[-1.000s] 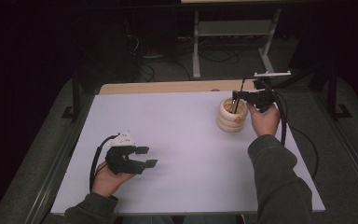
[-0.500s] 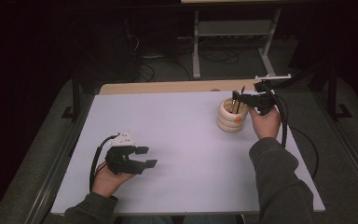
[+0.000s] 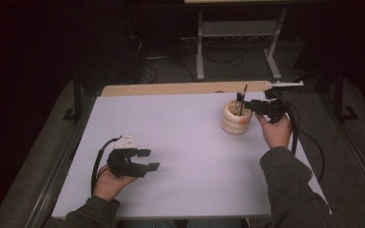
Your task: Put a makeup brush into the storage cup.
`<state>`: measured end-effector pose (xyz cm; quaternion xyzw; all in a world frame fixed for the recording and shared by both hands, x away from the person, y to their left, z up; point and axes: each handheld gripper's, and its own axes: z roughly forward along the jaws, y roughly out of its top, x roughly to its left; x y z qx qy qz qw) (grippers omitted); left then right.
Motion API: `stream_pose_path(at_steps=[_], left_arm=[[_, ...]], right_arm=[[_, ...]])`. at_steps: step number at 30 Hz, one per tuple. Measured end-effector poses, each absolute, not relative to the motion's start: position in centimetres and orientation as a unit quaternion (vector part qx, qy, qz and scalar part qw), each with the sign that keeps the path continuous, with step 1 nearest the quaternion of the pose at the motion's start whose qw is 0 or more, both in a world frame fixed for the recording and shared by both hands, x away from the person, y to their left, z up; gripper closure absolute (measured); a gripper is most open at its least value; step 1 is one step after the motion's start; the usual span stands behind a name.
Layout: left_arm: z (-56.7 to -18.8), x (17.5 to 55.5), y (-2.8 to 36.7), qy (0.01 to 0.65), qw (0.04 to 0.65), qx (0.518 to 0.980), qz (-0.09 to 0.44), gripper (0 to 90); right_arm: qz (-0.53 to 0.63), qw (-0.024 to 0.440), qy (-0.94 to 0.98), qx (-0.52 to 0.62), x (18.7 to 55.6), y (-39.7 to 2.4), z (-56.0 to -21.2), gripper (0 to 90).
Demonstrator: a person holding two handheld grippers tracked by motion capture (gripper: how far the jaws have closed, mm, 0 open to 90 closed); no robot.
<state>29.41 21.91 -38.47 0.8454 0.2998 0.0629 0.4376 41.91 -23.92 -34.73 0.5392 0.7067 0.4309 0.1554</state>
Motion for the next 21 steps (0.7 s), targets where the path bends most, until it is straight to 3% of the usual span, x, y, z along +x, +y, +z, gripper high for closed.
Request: stream_pose_path(at_steps=[21], left_arm=[[-38.2, 29.5, 22.5, 0.307, 0.440, 0.841, 0.067, 33.5]], right_arm=[[0.444, 0.143, 0.723, 0.510, 40.6, -23.3, -34.3, 45.4]])
